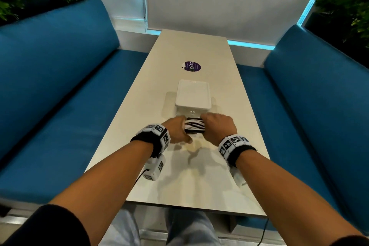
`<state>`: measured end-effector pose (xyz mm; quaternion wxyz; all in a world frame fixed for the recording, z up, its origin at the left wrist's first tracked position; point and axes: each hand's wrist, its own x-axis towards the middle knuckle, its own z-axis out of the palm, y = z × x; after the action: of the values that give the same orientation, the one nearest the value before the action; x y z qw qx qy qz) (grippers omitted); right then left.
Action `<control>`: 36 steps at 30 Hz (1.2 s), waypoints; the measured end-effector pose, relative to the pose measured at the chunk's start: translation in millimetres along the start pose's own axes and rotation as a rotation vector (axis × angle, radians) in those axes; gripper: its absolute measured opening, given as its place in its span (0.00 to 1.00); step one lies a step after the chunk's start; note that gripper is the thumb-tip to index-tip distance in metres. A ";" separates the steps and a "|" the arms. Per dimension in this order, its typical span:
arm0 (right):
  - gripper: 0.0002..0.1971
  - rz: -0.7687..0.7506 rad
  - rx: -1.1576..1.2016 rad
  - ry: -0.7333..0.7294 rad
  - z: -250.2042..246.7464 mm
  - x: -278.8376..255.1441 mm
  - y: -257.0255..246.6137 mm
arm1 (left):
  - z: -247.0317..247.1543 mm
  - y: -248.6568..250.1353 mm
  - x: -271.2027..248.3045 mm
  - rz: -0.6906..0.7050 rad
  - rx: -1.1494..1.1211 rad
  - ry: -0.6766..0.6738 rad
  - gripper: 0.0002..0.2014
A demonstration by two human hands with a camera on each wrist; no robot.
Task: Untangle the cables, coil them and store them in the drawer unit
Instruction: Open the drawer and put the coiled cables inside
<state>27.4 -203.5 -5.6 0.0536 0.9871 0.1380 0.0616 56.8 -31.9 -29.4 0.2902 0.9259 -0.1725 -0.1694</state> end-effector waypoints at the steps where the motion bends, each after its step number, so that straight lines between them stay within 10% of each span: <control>1: 0.07 0.008 0.009 0.021 0.2 3.5 2.5 | -1.4 -1.7 3.4 -0.026 0.001 0.012 0.20; 16: 0.14 0.031 0.183 0.140 4.5 36.8 12.8 | 25.3 -41.4 25.3 -0.399 -0.070 0.158 0.15; 36: 0.09 -0.020 0.160 0.104 -23.9 -27.5 -24.6 | 76.4 -2.3 -36.4 -0.289 0.240 0.252 0.24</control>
<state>-8.6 -185.5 12.1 -0.0319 0.9822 0.1551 0.1009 -6.5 -51.5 -82.2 0.1698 0.9828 -0.0195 -0.0707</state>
